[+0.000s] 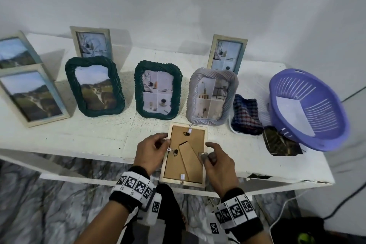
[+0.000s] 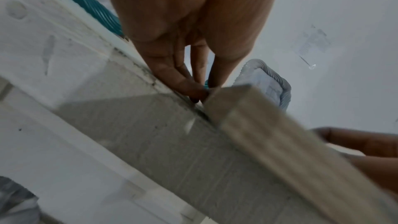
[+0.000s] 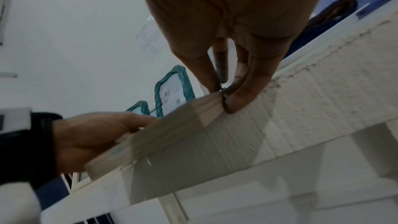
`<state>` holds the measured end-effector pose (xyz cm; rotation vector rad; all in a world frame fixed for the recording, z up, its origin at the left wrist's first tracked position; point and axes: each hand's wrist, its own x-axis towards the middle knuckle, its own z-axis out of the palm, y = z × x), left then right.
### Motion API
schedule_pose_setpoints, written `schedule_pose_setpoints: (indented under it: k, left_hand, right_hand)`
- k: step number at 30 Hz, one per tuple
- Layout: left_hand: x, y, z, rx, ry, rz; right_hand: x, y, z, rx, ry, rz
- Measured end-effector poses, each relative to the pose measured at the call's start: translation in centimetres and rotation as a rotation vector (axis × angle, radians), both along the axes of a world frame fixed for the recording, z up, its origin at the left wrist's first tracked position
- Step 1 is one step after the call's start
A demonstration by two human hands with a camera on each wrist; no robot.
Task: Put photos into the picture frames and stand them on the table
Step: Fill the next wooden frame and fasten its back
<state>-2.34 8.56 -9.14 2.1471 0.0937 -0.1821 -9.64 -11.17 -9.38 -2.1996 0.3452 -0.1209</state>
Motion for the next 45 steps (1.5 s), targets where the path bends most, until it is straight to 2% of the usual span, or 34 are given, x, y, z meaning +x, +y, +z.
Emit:
schedule_pose_setpoints:
  k: [3, 6, 12, 21, 26, 29, 36, 39, 41, 45]
  left_hand:
    - [0.2, 0.1, -0.2, 0.061, -0.064, -0.032]
    - [0.4, 0.2, -0.4, 0.089, -0.075, -0.057]
    - [0.4, 0.1, -0.5, 0.085, -0.072, -0.048]
    - [0.1, 0.1, -0.2, 0.079, -0.087, -0.088]
    - [-0.6, 1.0, 0.5, -0.01, 0.01, -0.24]
    - [-0.9, 1.1, 0.8, 0.017, 0.009, -0.324]
    - [-1.0, -0.1, -0.4, 0.201, -0.161, -0.194]
    - [-1.4, -1.2, -0.2, 0.271, -0.14, -0.088]
    - [-1.3, -1.5, -0.2, 0.245, -0.107, -0.032]
    - [-0.9, -1.1, -0.2, 0.203, -0.077, -0.044]
  right_hand:
    - [-0.1, 0.4, -0.4, -0.146, -0.095, 0.047]
    - [-0.1, 0.7, -0.5, -0.256, -0.084, 0.08]
    - [0.7, 0.7, 0.6, -0.237, 0.074, 0.149]
    - [0.7, -0.2, 0.4, -0.175, 0.092, 0.118]
    - [0.4, -0.5, 0.4, -0.171, 0.058, 0.115]
    - [0.4, -0.4, 0.4, -0.184, 0.051, 0.121]
    - [0.2, -0.4, 0.3, -0.182, 0.052, 0.123]
    - [0.0, -0.3, 0.1, -0.177, 0.074, 0.107]
    - [0.0, -0.2, 0.1, -0.174, 0.101, 0.101]
    - [0.7, -0.1, 1.1, -0.231, 0.117, 0.083]
